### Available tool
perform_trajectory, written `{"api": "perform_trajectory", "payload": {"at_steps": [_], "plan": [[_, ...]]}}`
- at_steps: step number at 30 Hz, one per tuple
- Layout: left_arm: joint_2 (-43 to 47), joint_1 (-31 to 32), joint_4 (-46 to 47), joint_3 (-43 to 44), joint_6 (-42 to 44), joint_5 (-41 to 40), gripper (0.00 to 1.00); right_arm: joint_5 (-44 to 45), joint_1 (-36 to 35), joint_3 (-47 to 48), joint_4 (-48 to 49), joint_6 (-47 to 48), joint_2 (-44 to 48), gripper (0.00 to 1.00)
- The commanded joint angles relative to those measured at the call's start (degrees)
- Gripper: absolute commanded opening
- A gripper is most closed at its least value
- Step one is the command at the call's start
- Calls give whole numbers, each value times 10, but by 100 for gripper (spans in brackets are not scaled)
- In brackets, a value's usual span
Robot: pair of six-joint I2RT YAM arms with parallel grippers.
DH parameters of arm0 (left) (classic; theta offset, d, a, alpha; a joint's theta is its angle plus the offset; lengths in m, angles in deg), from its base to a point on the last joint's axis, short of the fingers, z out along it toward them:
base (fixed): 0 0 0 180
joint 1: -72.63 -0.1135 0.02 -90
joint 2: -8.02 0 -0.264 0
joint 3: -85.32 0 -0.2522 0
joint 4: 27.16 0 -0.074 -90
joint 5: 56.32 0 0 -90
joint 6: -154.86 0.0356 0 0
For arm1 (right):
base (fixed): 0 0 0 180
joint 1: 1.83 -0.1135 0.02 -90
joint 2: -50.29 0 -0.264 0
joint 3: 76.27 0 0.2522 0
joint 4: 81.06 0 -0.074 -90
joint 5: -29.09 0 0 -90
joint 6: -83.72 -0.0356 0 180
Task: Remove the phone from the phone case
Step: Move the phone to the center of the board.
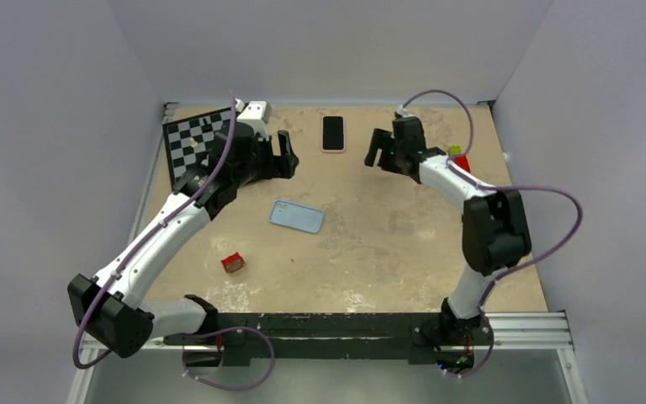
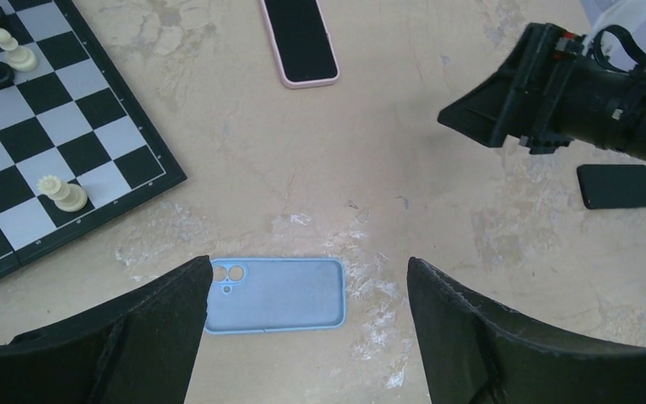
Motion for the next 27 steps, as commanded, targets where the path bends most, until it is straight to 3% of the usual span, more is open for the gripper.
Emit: {"api": "perform_trajectory", "payload": {"at_steps": [1,5,13,16,21,27], "plan": [[-27,-38,13,8,-46,60,89,3,-26,157,-49,76,-103,84],[-45,-61,29,2,-70,118,89,-14,-37,289,-91,57,-210,85],[-130,-75,86,-2,-81,242,89,-198,-7,327,30,-53,-293,82],[-177,-75,88,9,-83,271,88,-245,8,337,54,-89,-327,71],[-259,-80,88,40,-145,282,84,-240,20,304,123,-136,-338,65],[-407,-90,84,184,-245,287,79,-259,31,319,168,-186,-376,50]]}}
